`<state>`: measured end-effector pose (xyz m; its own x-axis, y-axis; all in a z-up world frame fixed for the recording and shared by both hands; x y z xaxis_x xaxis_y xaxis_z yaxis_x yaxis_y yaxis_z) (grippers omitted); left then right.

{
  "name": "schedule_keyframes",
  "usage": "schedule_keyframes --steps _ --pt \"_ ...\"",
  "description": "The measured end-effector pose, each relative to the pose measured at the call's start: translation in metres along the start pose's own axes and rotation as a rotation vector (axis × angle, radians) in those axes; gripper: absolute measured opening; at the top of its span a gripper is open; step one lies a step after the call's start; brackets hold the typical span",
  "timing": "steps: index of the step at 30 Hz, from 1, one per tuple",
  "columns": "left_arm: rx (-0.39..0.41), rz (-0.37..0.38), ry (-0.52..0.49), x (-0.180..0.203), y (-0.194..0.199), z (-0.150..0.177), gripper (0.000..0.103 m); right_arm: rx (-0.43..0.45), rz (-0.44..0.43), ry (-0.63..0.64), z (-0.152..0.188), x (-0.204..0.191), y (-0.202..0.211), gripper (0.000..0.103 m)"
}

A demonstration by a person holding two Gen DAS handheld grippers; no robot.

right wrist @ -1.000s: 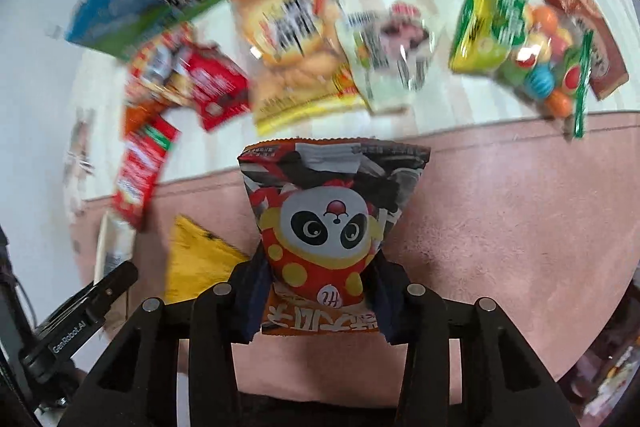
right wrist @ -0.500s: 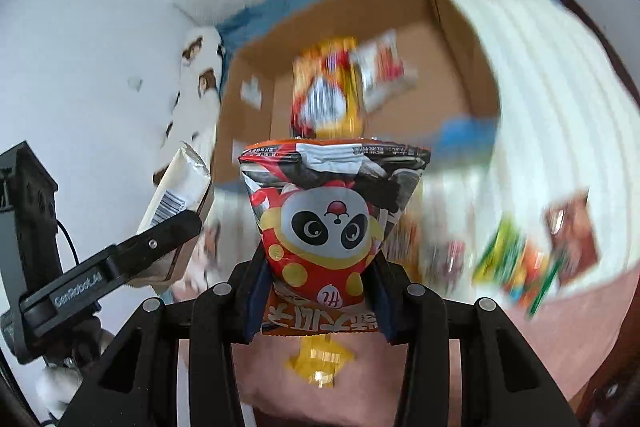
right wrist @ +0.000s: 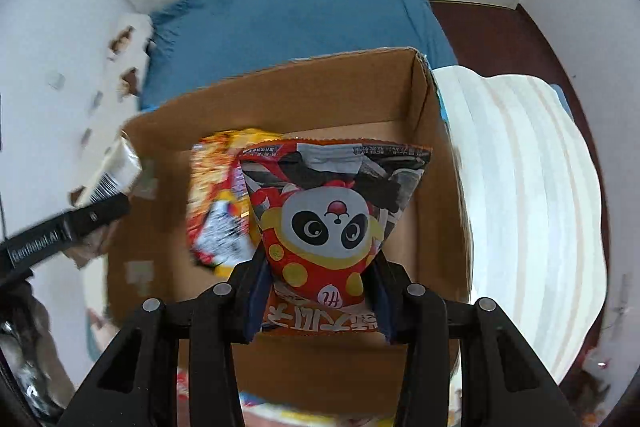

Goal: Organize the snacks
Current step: 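Carry both packs into the cardboard box and open both tools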

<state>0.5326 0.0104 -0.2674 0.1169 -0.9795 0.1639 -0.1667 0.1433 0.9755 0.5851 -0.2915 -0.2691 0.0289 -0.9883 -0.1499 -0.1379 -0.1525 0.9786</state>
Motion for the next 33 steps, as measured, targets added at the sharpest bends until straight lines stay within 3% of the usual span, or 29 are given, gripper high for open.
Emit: schedule_keyframes --steps 9,13,15,16,18,19,26,33 --pt "-0.057 -0.128 -0.004 -0.024 -0.058 -0.036 0.053 -0.050 0.106 -0.004 -0.039 0.006 -0.071 0.046" --pt "-0.132 -0.114 0.019 -0.033 -0.079 -0.036 0.054 -0.070 0.145 -0.001 -0.046 0.007 -0.083 0.048" --pt "-0.141 -0.076 0.030 -0.033 -0.085 -0.036 0.064 -0.084 0.156 0.007 -0.046 0.004 -0.087 0.057" --pt "-0.131 -0.084 0.021 -0.033 -0.085 -0.037 0.067 -0.088 0.148 0.012 -0.046 0.001 -0.089 0.068" --pt "-0.116 -0.067 0.012 -0.030 -0.084 -0.038 0.087 -0.088 0.172 0.039 -0.044 -0.005 -0.089 0.085" --pt "-0.121 -0.060 0.008 -0.027 -0.083 -0.036 0.088 -0.086 0.178 0.056 -0.043 -0.008 -0.090 0.091" --pt "-0.081 -0.049 -0.019 -0.013 -0.067 -0.032 0.095 -0.095 0.143 0.066 -0.029 -0.016 -0.089 0.095" --pt "0.012 -0.009 -0.052 0.001 -0.023 -0.009 0.095 -0.022 0.081 0.035 0.005 -0.017 -0.052 0.095"
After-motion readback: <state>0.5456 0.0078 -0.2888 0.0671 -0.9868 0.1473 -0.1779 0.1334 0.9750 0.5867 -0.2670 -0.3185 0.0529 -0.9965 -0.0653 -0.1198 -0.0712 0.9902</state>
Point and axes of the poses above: each gripper's, at about its wrist camera, not at the fingertips, and y roughly against the way its jaws point, x to its right, z to its underside, the point moved 9 cm from there along -y, roughly the way its jaws point, and after that the axes turned 2 degrees about -x, right-handed, at the moved point
